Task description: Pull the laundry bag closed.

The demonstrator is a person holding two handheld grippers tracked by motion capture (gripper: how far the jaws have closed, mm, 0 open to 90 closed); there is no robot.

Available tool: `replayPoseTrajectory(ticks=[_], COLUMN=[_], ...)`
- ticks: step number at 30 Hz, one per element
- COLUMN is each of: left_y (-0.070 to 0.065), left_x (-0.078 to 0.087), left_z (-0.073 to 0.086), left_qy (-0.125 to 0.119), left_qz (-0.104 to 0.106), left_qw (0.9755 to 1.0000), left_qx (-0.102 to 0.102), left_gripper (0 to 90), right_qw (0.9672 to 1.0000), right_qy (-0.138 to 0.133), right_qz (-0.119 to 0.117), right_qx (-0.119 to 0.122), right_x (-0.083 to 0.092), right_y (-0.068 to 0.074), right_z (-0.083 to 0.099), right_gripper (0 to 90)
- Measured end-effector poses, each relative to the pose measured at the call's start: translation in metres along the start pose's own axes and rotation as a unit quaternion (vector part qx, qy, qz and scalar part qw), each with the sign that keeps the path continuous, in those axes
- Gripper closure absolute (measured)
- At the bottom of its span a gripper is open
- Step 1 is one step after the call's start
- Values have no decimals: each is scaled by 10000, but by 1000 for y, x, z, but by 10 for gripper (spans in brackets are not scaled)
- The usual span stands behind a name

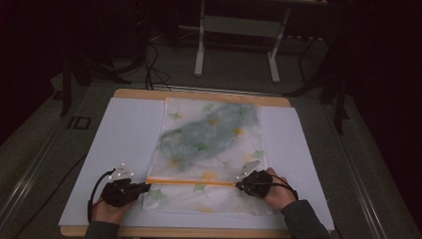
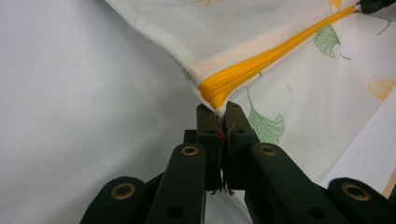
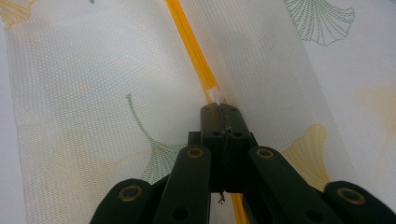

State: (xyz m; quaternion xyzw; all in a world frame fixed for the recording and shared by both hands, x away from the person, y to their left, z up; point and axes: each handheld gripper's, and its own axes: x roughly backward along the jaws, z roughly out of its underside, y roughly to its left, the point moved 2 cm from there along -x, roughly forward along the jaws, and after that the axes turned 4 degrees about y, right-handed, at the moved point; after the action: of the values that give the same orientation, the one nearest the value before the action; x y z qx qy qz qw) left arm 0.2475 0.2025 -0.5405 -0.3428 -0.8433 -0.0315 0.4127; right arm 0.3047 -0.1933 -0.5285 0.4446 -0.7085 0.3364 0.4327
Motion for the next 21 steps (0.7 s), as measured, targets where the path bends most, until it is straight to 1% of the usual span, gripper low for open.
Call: replayPoseTrajectory(ticks=[4, 6, 7, 12, 15, 19, 21], left_y=[1, 0, 0, 0, 0, 0, 0], left_x=[0, -1, 0, 0, -1, 0, 0], left_z=[0, 0, 0, 0, 0, 1, 1], left_qy=[5, 21, 20, 13, 32, 21, 24], left_qz=[1, -2, -6, -12, -13, -17, -14], left_qw=[10000, 10000, 10000, 10000, 10000, 10000, 10000], left_qx=[12, -2, 7, 11, -2, 3, 2], left_gripper=[877, 877, 877, 876, 877, 876, 877], right_qw=[10000, 10000, 10000, 10000, 9999, 10000, 9999], right_qy=[24, -14, 11, 32, 14, 38, 37], right_qz=[8, -36, -3, -25, -53, -46, -43], right_qx=[5, -13, -30, -43, -96, -75, -113], right_x=[0, 1, 2, 3, 6, 6, 6], right_y=[-1, -2, -2, -2, -2, -3, -3], right_z=[1, 2, 3, 6, 9, 10, 11], right_gripper=[900, 900, 900, 900, 900, 900, 900])
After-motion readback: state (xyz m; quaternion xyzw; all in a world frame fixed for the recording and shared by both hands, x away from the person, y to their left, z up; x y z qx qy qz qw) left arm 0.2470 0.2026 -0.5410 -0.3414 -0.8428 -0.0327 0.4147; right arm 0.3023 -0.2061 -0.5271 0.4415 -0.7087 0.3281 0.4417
